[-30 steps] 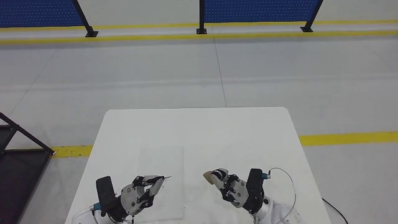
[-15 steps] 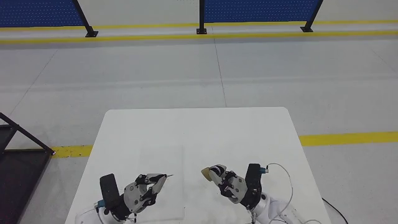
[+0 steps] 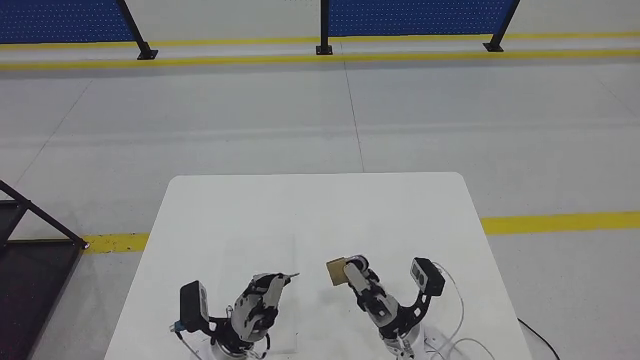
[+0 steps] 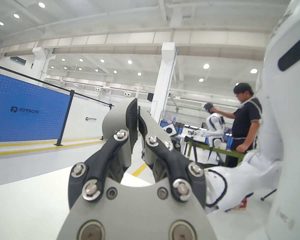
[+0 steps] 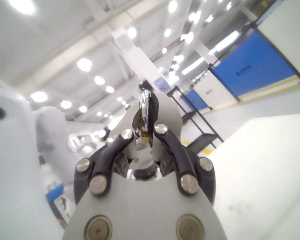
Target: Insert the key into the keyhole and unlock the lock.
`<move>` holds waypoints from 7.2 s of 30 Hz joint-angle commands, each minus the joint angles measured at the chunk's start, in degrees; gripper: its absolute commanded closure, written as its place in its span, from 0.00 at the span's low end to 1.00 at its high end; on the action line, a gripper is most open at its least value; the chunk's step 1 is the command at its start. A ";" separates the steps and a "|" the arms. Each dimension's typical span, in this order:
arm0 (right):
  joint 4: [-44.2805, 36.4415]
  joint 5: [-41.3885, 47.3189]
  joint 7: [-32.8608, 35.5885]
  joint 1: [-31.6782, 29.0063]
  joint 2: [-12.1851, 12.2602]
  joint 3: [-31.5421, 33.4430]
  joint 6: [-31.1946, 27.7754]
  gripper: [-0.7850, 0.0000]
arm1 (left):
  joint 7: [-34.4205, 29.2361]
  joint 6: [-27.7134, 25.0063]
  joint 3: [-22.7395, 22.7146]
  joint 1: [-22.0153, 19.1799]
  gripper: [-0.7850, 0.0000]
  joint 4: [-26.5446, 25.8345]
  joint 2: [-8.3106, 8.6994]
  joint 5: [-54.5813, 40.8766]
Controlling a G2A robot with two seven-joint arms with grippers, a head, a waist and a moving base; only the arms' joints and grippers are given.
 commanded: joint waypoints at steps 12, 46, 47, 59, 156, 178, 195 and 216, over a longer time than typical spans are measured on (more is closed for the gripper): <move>-0.07 2.13 0.51 0.91 -0.07 -1.41 0.13 1.00 | -1.49 -1.40 2.30 -1.29 1.00 0.41 -0.07 -3.37; -0.22 -7.06 -10.98 0.35 -3.91 -2.67 7.54 1.00 | 3.27 5.27 10.21 -6.92 1.00 5.17 -2.82 -3.98; -0.20 -7.03 -10.80 0.26 -3.93 -2.68 7.33 1.00 | 3.21 5.26 10.22 -6.96 1.00 5.19 -2.84 -4.05; -0.40 -7.24 -9.57 -0.20 -4.26 -1.94 7.06 1.00 | 2.02 3.95 10.72 -7.58 1.00 5.52 -3.10 -5.40; -0.77 -19.35 -10.25 -2.34 -4.59 2.83 6.51 1.00 | -13.85 -8.53 6.78 -5.98 1.00 4.72 -3.68 -17.17; -0.89 -19.22 -10.84 -2.55 -4.52 3.35 6.02 1.00 | -13.73 -8.62 6.49 -6.00 0.60 4.97 -4.19 -16.62; -1.25 -17.15 -9.60 -2.70 -4.39 4.25 5.79 1.00 | -15.27 -10.87 5.00 -5.61 0.78 5.52 -4.09 -16.48; -1.50 -16.90 -7.09 -2.83 -4.39 4.09 6.58 1.00 | -15.19 -8.10 4.80 -5.95 1.00 5.92 -4.48 -12.26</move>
